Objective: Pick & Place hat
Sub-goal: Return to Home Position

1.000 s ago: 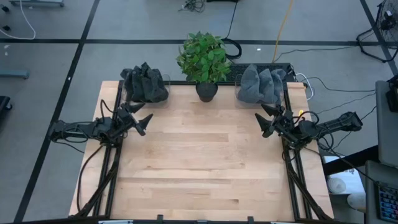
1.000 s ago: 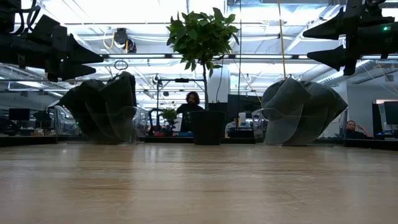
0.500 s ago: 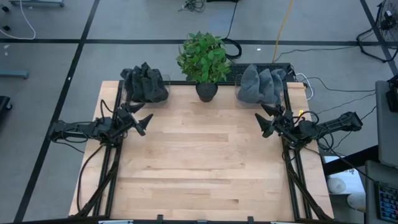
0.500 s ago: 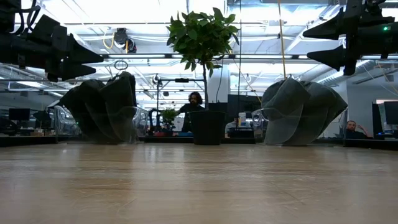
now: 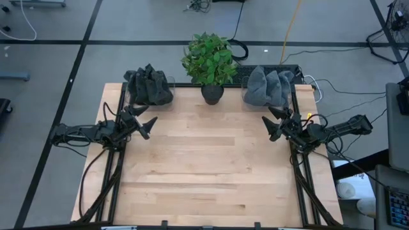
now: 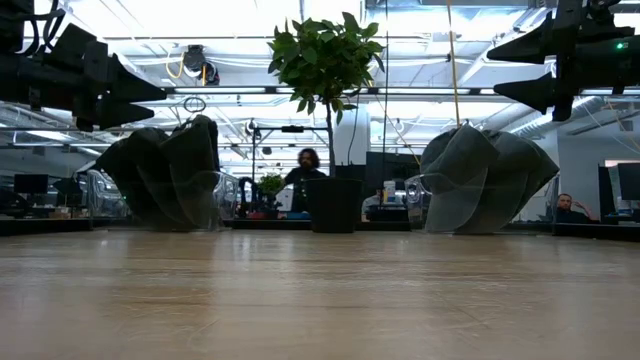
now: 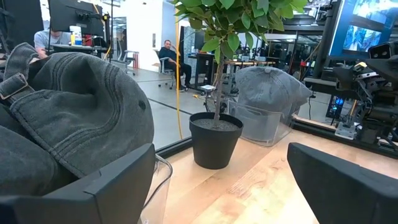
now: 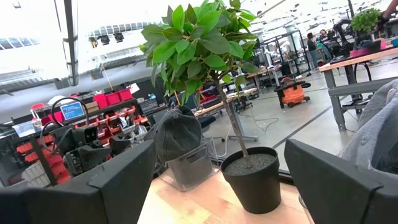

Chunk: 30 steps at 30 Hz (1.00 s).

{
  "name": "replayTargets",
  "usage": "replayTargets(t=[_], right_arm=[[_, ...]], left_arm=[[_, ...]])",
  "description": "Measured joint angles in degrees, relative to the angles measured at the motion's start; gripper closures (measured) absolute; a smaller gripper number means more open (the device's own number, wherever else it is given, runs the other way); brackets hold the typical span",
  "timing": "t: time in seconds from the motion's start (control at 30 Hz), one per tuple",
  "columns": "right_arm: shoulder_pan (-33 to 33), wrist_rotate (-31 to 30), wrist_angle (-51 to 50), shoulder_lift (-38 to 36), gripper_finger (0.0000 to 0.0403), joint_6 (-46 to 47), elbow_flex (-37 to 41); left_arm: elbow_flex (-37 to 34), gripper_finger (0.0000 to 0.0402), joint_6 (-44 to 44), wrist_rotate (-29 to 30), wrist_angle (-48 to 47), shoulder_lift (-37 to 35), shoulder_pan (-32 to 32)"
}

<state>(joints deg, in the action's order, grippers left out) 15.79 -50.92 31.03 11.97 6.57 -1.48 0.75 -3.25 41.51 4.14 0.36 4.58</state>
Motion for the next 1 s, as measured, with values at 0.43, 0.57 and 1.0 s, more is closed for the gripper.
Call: replayTargets(t=[0.43, 0.57, 1.0], right_arm=[[0.0, 0.0, 0.0, 0.0, 0.0058, 0.0, 0.0], [0.0, 0.0, 0.0, 0.0, 0.0059, 0.0, 0.0], [0.0, 0.0, 0.0, 0.0, 0.0058, 0.0, 0.0]], left_arm=[[0.0, 0.0021, 0.0, 0.0, 0.0, 0.0, 0.0], [0.0, 0.0025, 0.0, 0.0, 0.0, 0.0, 0.0], [0.0, 0.0021, 0.0, 0.0, 0.0, 0.0, 0.0]])
